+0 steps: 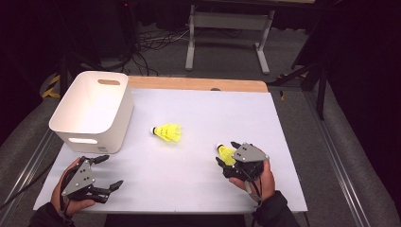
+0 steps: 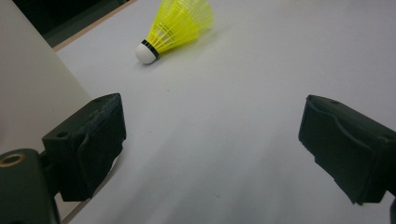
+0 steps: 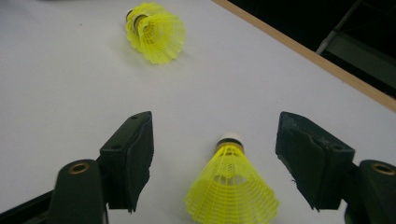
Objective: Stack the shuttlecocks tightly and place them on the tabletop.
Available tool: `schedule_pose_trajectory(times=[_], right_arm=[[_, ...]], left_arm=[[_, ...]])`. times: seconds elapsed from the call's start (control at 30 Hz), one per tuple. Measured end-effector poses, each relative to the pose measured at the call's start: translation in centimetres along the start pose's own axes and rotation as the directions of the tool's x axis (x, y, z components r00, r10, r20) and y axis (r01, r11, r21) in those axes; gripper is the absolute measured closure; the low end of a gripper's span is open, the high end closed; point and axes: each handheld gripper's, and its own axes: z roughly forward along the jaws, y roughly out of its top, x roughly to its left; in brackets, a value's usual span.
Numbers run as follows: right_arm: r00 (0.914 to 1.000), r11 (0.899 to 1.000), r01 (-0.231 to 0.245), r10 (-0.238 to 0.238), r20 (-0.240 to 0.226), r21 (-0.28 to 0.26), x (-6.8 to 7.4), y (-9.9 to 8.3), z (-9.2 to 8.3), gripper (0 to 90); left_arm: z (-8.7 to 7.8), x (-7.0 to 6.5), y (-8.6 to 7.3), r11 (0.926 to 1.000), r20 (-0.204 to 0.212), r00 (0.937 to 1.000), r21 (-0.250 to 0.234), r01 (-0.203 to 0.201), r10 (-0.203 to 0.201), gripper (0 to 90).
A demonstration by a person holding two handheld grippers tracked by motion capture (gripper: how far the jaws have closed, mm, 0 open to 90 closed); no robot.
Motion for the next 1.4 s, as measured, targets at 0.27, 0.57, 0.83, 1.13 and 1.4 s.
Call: schedule_pose_trajectory(times=[0.27,0.57,0.83,1.13,1.4], right_arm=[[0.9997,0.999,-0.022,0.022,0.008,0.031,0.6,-2.6,0.3,32.9],[0.9988,0.995,-0.046,0.047,-0.011,0.094,0.7,-4.5,1.2,33.4],[0.9958,0.991,-0.076,0.081,-0.042,0.11,0.4,-4.8,2.3,42.4],[0.9911,0.984,-0.122,0.128,-0.036,0.132,0.0,-4.4,3.4,57.0],[0.9909,0.981,-0.129,0.133,-0.019,0.144,0.0,-4.1,4.0,77.3]], left_arm=[[-0.1,-0.1,0.0,1.0,-0.003,1.0,-0.001,-0.001,0.001,8.1],[0.0,-0.2,0.0,1.0,0.0,1.0,-0.003,0.004,-0.004,7.9],[0.1,-0.1,0.0,1.0,0.003,1.0,0.007,-0.007,0.007,7.8],[0.2,-0.2,0.0,0.9999,0.004,1.0,0.01,-0.007,0.007,7.8],[0.2,-0.1,0.0,0.9999,0.005,0.9999,0.01,-0.009,0.009,7.7]])
